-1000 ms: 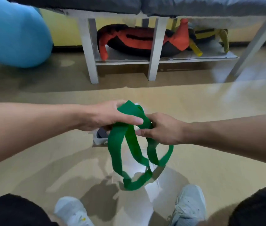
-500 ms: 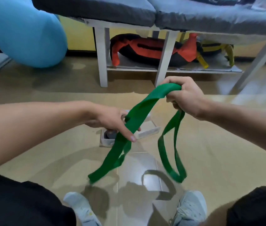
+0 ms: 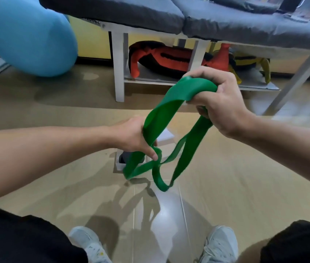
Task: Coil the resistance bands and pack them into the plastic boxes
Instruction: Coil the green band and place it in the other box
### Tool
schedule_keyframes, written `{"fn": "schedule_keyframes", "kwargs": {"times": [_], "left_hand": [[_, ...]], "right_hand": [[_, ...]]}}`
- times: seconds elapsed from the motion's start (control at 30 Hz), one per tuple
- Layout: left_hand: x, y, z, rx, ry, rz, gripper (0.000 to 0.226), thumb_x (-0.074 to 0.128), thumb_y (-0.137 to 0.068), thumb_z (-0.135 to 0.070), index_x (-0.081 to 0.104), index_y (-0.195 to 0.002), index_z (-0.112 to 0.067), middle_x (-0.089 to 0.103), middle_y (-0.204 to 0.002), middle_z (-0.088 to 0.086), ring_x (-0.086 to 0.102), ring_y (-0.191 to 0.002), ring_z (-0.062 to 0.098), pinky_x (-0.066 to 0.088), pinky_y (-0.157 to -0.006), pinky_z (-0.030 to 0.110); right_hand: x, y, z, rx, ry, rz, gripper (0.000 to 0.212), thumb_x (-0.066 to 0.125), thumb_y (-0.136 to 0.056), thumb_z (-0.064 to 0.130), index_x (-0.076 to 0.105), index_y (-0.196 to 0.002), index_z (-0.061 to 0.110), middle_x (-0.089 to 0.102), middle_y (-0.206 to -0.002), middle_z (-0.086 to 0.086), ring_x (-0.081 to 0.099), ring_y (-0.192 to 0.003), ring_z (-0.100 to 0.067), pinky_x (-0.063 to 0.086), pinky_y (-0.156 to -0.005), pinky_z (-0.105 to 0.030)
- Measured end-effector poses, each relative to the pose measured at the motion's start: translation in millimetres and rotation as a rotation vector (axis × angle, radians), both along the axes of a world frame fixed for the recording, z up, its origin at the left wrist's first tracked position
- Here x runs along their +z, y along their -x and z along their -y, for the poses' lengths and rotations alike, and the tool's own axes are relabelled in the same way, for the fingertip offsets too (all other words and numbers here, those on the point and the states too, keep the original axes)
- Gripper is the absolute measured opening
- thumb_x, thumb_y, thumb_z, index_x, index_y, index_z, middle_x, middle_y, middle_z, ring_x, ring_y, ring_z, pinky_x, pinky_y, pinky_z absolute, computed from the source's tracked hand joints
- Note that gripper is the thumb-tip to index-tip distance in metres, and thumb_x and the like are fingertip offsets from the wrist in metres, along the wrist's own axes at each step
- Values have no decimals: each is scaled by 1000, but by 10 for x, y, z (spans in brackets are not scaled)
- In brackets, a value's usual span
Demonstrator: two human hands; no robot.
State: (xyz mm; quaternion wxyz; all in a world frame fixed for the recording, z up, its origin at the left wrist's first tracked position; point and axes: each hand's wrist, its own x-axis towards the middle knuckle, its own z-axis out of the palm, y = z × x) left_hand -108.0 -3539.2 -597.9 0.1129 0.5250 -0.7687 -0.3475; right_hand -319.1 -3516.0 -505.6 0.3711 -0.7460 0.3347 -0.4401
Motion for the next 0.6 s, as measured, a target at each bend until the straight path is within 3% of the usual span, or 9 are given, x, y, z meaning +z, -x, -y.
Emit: {"fn": "schedule_keyframes", "kwargs": {"times": [0.13,0.23,0.33,0.47,0.53,0.6], "left_hand": [[-79,-110,-29,-36,-185,-86,28,96,-66,-26,71,-72,-15,76,-84,-11,69,-88,7,55,-86,33],[-283,-319,-79,-71,-393,-23,23,92,-71,-22,76,-84,-12,77,-87,-8,70,-92,10,53,-92,30],[-432,-480,-103,-48,-471,71,21,89,-78,-20,68,-78,-16,68,-72,-14,64,-74,3,47,-77,16],[-483,-581,-111,-19,-463,144,32,90,-75,-33,70,-89,-13,67,-77,-7,65,-75,9,47,-77,21],[-439,-572,-90,18,-419,174,31,92,-71,-39,72,-86,-21,71,-76,-7,68,-73,13,48,-72,24],[-375,-534,-57,40,-344,230,28,91,-69,-40,71,-78,-23,72,-71,-7,67,-68,14,48,-67,24]], "right_hand": [[138,100,136,-122,59,117,27,56,-79,-8,66,-86,16,59,-56,16,49,-49,2,37,-50,-12],[151,302,336,-265,212,71,27,60,-78,-1,71,-87,22,66,-65,16,61,-61,-3,48,-58,-19],[2,695,498,-457,400,-361,29,58,-82,8,76,-101,20,69,-83,14,64,-77,-11,53,-70,-22],[-206,1331,591,-507,538,-1132,31,59,-82,31,80,-101,19,71,-87,-2,66,-75,-31,55,-61,-35],[-245,1534,606,-515,614,-1308,17,70,-84,28,80,-94,19,71,-84,-4,68,-70,-31,53,-53,-33],[-212,1616,624,-554,647,-1347,12,72,-86,27,79,-93,21,68,-80,-3,67,-72,-31,50,-52,-31]]}}
